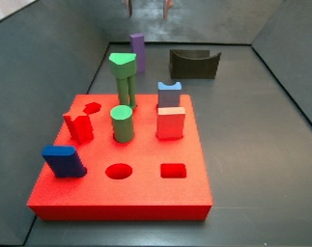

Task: Pick up the rectangle object. Move up. Move to above the board. Insert the rectangle object.
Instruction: Pick up the rectangle object.

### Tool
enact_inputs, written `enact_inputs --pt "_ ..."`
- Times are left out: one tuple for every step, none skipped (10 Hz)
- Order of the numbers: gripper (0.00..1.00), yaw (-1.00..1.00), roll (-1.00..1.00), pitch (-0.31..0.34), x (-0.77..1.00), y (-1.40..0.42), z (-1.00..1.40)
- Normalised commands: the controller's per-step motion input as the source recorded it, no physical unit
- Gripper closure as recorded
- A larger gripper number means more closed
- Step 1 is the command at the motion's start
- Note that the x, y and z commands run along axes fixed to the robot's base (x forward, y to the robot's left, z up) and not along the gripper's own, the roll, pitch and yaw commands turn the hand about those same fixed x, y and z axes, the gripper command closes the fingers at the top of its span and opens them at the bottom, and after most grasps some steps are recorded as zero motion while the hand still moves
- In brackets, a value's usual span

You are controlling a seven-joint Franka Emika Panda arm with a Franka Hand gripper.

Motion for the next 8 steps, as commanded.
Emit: enact_inputs --pt "0.0 -1.0 -0.04 -0.236 -0.07 -0.02 -0.61" --pt "0.0 -1.0 -0.04 -0.236 -0.07 -0.03 -0.61" --pt "0.0 -1.0 -0.06 -0.257 -0.07 -0.04 -0.56" --pt "0.0 -0.97 -0.11 -0.291 -0.09 -0.07 -0.43" --pt "0.0 -0.96 -0.12 -0.299 -0.09 -0.07 -0.42" --pt "0.0 -0.95 -0.13 -0.3 -0.1 -0.08 -0.41" --pt "0.0 -0.95 -0.13 -0.301 -0.1 -0.08 -0.4" --pt "0.0 -0.95 -0.13 -0.3 -0.1 -0.08 -0.41"
